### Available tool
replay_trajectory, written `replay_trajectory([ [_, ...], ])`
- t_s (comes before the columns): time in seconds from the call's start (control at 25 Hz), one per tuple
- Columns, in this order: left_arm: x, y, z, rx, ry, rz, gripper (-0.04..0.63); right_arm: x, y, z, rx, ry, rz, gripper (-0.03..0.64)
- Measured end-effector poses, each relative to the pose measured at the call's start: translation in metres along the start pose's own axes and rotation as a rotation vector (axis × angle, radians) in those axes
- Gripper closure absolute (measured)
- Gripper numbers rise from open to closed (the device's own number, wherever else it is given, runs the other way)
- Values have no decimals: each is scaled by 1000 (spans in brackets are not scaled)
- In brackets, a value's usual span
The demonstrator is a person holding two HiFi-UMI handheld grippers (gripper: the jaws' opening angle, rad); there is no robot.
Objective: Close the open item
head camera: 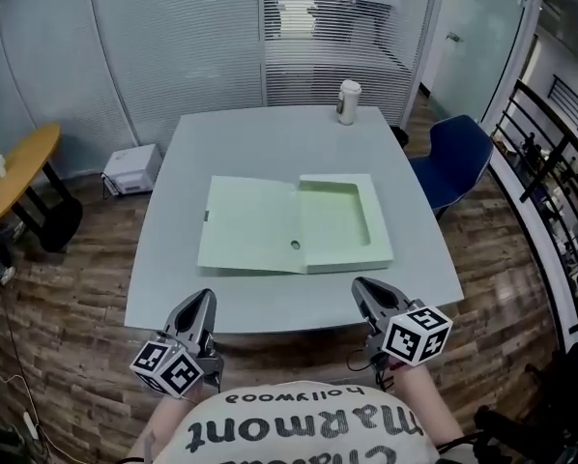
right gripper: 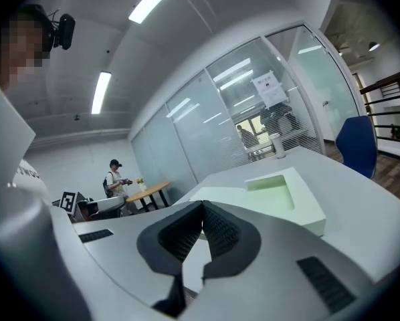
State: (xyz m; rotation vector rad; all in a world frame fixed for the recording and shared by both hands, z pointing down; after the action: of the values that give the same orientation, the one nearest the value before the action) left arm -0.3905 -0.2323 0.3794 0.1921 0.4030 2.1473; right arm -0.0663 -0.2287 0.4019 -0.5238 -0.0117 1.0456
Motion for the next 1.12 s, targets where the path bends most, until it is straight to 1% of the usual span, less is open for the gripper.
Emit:
replay_trajectory([
  [0.12,-8,23,5,37,13,-26,608,-21,4,4,-24,9,8,617],
  [0.16,-10,30,8,40,13,-44,592,-27,4,6,-28,20,9,617],
  [0.2,-13,38,10,26,13,-72,585,-31,3,9,-26,37,10,617],
  [0.24,-18,49,11,-1,18,-110,551,-35,2,12,-22,58,10,617],
  [0.28,-24,62,11,-28,28,-155,484,-39,-2,15,-20,82,9,617],
  [0.32,-31,79,11,-34,42,-201,430,-43,-6,18,-23,106,10,617],
  [0.36,-39,98,11,-13,56,-244,413,-48,-11,23,-34,130,9,617],
  [0.4,-46,119,12,32,68,-283,413,-55,-17,27,-52,152,6,617],
  [0.48,-61,157,15,150,87,-341,389,-72,-24,31,-91,184,-15,617],
  [0.52,-68,173,18,211,96,-357,377,-79,-26,31,-104,194,-35,617],
  [0.6,-81,194,24,323,115,-361,347,-90,-29,28,-104,213,-74,617],
  [0.64,-87,202,27,365,127,-352,346,-94,-32,25,-93,221,-84,617],
  [0.76,-111,225,39,457,170,-316,345,-104,-45,13,-60,237,-92,617],
  [0.84,-126,240,45,477,209,-325,345,-108,-57,5,-42,249,-94,617],
  [0.92,-139,251,52,461,279,-341,345,-110,-72,0,-27,269,-89,617],
  [0.96,-146,253,57,460,320,-334,345,-110,-81,-2,-25,277,-85,617],
  [1.04,-160,252,64,494,379,-294,339,-111,-99,-7,-33,285,-82,617],
  [1.12,-173,250,64,555,378,-241,331,-113,-114,-13,-42,288,-82,617],
])
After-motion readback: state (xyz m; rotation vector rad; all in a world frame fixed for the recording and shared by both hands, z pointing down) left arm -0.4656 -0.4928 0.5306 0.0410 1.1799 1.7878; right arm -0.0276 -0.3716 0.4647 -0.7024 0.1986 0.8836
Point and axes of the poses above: the fingertips, and each gripper's own axes: x backward along the fingers, y to its left, z out of its underside, the point moved 4 cm from there along x, backward along the fingers, and after that the axes turned 2 degrees about -x, right-handed, at the moved point
